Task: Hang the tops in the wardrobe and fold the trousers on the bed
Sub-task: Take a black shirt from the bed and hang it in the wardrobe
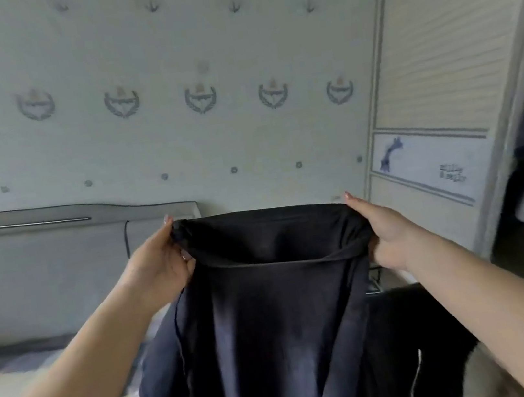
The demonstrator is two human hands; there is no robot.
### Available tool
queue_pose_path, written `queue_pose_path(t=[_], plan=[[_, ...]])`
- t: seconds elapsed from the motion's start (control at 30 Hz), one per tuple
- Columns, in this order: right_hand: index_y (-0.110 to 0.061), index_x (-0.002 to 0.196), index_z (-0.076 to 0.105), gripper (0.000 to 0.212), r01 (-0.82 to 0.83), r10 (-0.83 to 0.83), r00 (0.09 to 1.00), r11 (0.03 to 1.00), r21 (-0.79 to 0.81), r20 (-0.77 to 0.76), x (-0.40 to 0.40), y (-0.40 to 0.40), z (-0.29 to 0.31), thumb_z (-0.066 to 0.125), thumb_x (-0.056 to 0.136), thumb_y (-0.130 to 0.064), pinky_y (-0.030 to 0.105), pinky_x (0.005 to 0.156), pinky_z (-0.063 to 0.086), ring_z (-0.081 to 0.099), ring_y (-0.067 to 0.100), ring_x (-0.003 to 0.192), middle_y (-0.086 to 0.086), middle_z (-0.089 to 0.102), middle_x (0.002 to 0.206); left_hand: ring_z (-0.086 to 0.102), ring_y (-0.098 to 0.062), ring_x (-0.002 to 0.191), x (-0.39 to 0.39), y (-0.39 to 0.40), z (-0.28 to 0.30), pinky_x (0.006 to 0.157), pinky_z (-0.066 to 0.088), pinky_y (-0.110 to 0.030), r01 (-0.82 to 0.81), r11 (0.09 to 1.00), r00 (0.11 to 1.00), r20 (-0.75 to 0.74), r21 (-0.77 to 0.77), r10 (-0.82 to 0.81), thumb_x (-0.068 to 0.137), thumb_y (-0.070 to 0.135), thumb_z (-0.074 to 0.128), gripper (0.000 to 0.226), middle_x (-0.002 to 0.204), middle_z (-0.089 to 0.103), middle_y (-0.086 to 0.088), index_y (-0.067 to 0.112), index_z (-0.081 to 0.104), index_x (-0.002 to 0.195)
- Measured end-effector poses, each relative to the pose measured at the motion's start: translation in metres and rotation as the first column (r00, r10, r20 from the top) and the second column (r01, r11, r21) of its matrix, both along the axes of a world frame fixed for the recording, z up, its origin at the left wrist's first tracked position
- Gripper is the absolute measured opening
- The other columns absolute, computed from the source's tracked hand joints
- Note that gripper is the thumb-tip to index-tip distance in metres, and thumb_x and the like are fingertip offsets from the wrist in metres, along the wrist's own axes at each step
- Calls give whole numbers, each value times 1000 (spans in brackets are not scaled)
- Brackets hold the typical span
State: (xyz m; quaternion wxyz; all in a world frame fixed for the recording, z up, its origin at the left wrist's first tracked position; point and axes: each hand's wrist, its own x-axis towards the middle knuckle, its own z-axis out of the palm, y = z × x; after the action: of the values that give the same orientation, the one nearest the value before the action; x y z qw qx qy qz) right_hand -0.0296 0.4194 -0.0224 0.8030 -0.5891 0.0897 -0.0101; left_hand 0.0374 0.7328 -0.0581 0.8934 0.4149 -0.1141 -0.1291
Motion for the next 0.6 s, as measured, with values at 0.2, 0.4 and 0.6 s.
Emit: queue_pose_path(t=[0.2, 0.4, 0.6], plan=[[-6, 111, 66, 46, 321, -321, 946, 947, 11, 44, -48, -108, 7, 64, 84, -43, 39, 89, 52, 68, 27, 97, 15, 71, 105, 70, -7, 74, 17, -149, 4, 79, 55, -21, 124, 992, 992, -28, -30, -125, 97, 32, 45, 29, 83, 72, 2, 15, 67, 88], [-10, 105, 66, 38, 561, -560, 825, 828, 2, 74, -103, -211, 27, 65, 85, -43, 40, 89, 52, 67, 24, 94, 11, 71, 105, 72, -13, 78, 5, -288, 23, 77, 57, -27, 335, 942, 941, 46, -7, -334, 98, 28, 44, 45, 88, 73, -4, 14, 78, 71], [-9, 108, 64, 38, 678, -673, 729, 735, -1, 124, -151, -304, 55, 63, 88, -41, 43, 85, 53, 68, 27, 94, 12, 72, 101, 66, -9, 64, -17, -411, 46, 55, 54, -19, 444, 895, 890, 90, 52, -447, 99, 22, 44, 32, 79, 70, 0, 13, 72, 87]])
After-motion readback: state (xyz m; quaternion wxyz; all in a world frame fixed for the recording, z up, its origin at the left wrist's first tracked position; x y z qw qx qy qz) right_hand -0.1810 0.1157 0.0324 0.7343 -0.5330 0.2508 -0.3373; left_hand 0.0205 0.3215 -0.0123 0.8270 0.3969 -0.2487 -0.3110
